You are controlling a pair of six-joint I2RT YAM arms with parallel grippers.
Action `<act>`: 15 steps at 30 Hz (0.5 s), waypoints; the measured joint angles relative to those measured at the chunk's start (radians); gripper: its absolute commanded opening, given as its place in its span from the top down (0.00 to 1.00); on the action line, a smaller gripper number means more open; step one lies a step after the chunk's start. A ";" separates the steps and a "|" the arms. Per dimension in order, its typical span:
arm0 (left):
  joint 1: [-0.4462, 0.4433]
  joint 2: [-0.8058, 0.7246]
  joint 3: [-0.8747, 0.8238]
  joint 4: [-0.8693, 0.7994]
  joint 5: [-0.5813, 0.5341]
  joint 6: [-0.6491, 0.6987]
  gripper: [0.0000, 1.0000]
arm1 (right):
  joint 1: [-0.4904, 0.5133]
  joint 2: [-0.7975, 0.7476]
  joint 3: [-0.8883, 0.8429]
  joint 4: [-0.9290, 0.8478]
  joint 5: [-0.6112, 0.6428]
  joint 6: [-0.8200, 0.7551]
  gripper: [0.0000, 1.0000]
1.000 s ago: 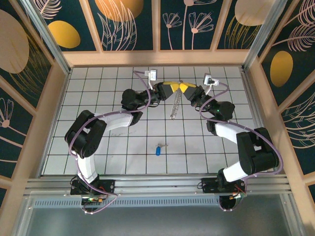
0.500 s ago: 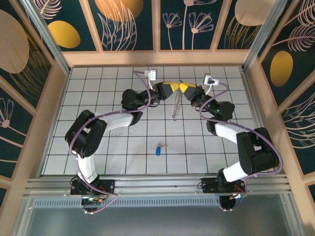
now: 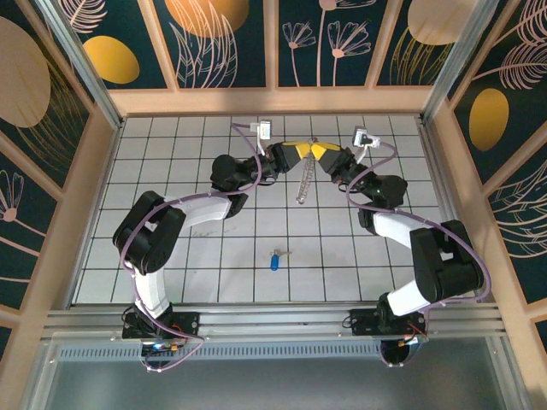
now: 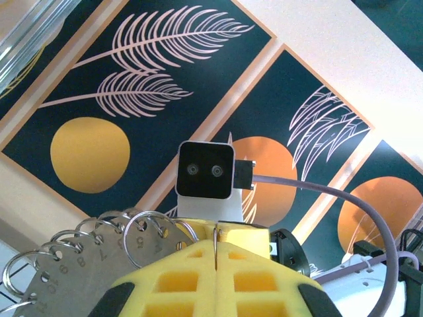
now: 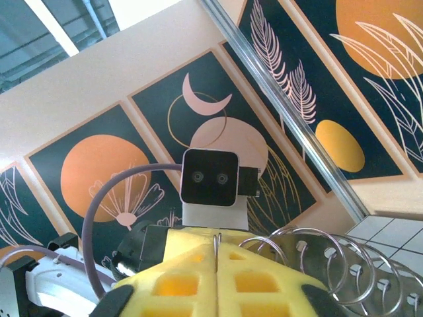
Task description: Put the keys on the keyring
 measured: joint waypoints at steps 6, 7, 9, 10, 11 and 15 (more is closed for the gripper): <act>0.000 -0.035 0.009 -0.238 0.037 0.196 1.00 | -0.071 -0.018 -0.006 -0.013 0.008 0.017 0.62; 0.000 -0.050 0.017 -0.305 0.040 0.250 1.00 | -0.090 -0.034 -0.016 -0.026 0.010 0.016 0.62; 0.000 -0.078 0.039 -0.413 0.041 0.343 1.00 | -0.122 -0.072 -0.029 -0.060 0.016 0.014 0.62; 0.000 -0.092 0.056 -0.472 0.042 0.393 1.00 | -0.133 -0.093 -0.035 -0.086 0.018 0.010 0.61; 0.000 -0.106 0.068 -0.516 0.040 0.438 1.00 | -0.140 -0.111 -0.041 -0.107 0.019 0.006 0.61; 0.000 -0.177 0.089 -0.666 0.039 0.623 1.00 | -0.161 -0.187 -0.077 -0.229 0.025 -0.029 0.61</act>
